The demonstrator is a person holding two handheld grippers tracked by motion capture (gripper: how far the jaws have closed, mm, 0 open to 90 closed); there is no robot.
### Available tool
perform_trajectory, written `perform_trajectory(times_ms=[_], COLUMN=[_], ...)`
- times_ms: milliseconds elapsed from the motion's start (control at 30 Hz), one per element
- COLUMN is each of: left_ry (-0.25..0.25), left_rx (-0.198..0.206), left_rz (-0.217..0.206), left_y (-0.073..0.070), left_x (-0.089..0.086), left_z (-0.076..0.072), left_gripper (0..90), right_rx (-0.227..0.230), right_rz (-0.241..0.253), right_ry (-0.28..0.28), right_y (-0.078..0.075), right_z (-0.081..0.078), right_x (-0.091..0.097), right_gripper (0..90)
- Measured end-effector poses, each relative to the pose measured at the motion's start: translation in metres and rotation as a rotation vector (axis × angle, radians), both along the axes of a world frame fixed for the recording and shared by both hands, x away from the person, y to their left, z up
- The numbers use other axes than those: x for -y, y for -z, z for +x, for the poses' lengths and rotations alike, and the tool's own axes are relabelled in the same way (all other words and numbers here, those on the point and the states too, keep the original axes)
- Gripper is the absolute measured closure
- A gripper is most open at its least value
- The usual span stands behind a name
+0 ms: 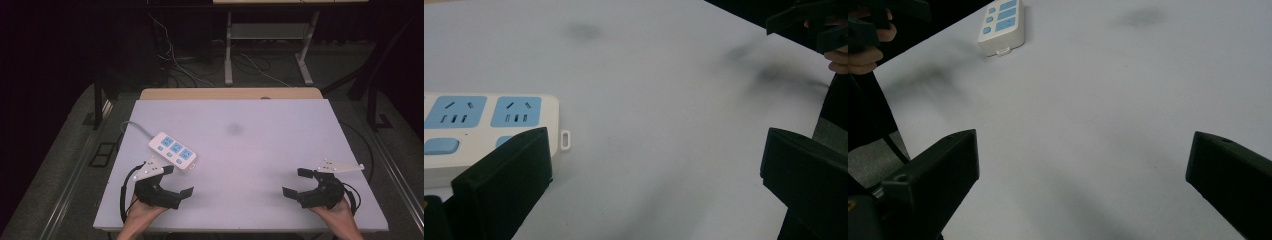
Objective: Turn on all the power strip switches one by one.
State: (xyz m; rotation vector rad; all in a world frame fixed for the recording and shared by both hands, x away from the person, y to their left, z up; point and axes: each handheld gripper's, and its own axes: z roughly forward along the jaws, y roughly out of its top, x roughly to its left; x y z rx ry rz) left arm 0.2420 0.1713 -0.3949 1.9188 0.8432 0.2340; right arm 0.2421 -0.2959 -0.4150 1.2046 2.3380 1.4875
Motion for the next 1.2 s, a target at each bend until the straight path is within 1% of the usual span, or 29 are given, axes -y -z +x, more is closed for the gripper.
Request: perform_trajectory(times_ms=[100,200,267,333,367,433,533,733,867,1200], left_ry=[0.007,0.012,0.009,0.014,0.014,0.018,0.02,0.026,0.025,0.027], left_rx=[-0.003,-0.005,-0.005,0.0,0.0,0.005,0.008,-0.002,-0.006,-0.006], left_rz=[0.018,0.028,0.026,0.04,0.04,0.057,0.058,0.086,0.089,0.114], left_y=[-0.003,-0.007,-0.008,-0.011,-0.011,-0.013,-0.016,-0.022,-0.026,-0.04], left_x=[0.0,-0.001,-0.002,-0.004,-0.004,-0.004,-0.006,-0.008,-0.01,-0.014], left_z=[0.001,0.003,0.003,0.004,0.004,0.005,0.006,0.012,0.017,0.027], left_gripper=[0.0,0.0,0.0,0.0,0.0,0.0,0.0,0.0,0.0,0.0], right_rx=[0.002,0.004,0.003,0.004,0.004,0.004,0.006,0.007,0.007,0.01], right_rz=[0.001,0.001,0.001,0.002,0.003,0.004,0.004,0.004,0.005,0.008], right_ry=[0.0,0.002,0.004,0.005,0.005,0.008,0.008,0.01,0.011,0.012], right_y=[0.0,0.0,0.0,0.0,0.0,0.0,0.0,-0.001,0.0,-0.001], right_z=[0.0,0.0,0.0,0.0,0.0,0.0,0.0,-0.001,-0.001,-0.001], right_x=[0.0,0.001,0.002,0.002,0.002,0.003,0.003,0.003,0.004,0.005], right_gripper=[0.4,0.5,0.5,0.5,0.5,0.5,0.5,0.5,0.5,0.5])
